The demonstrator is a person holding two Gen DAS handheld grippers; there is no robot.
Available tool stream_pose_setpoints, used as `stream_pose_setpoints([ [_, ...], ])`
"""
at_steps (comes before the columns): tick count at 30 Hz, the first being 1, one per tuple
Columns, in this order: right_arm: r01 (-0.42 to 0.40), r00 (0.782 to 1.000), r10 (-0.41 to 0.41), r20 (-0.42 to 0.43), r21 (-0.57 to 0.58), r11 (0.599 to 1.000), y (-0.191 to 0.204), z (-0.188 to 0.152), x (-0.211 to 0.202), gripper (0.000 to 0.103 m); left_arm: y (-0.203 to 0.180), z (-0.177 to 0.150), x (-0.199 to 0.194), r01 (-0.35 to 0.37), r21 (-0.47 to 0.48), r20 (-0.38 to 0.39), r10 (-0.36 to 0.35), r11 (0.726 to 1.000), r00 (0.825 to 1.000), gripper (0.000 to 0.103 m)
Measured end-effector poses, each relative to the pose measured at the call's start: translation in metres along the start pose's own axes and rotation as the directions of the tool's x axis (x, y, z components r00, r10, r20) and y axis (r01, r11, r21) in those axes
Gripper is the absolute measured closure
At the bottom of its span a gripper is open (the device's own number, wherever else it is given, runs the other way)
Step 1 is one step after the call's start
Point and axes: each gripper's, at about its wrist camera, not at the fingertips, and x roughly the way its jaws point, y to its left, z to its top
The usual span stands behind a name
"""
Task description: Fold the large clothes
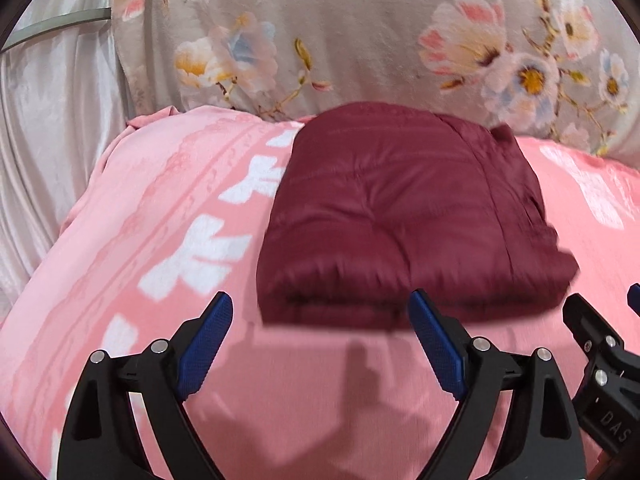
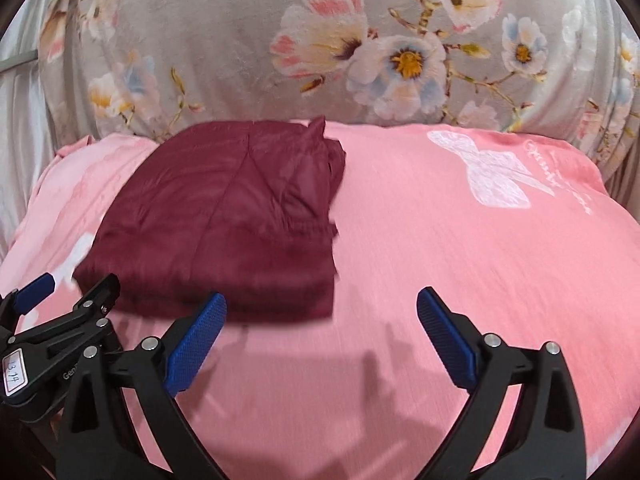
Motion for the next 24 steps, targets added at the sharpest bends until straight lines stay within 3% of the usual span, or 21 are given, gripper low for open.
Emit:
stream_pose_setpoints([
  [7, 0.008, 0.999, -0.008, -0.032, 0.017, 1.0, -0.012, -0.037, -0.038, 0.007, 0.002, -0.032, -0.036, 0.007, -0.005, -0.022, -0.007, 1.0, 1.0, 0.016],
  [15, 0.053, 0.998, -0.055, -0.033, -0.041, 0.998, -0.004, -0.068, -0.078, 0.007, -0.002, -0.064, -0.072, -0.011, 0.037, -0.036, 0.013, 0.999, 0.999, 0.016],
  [24, 0.046, 0.997, -0.048, -0.053, -0.05, 0.998, -0.005, -0.08, -0.091, 0.007, -0.001, -0.079, -0.087, -0.029, 0.045, -0.051, 0.032, 0.999, 0.998, 0.016],
])
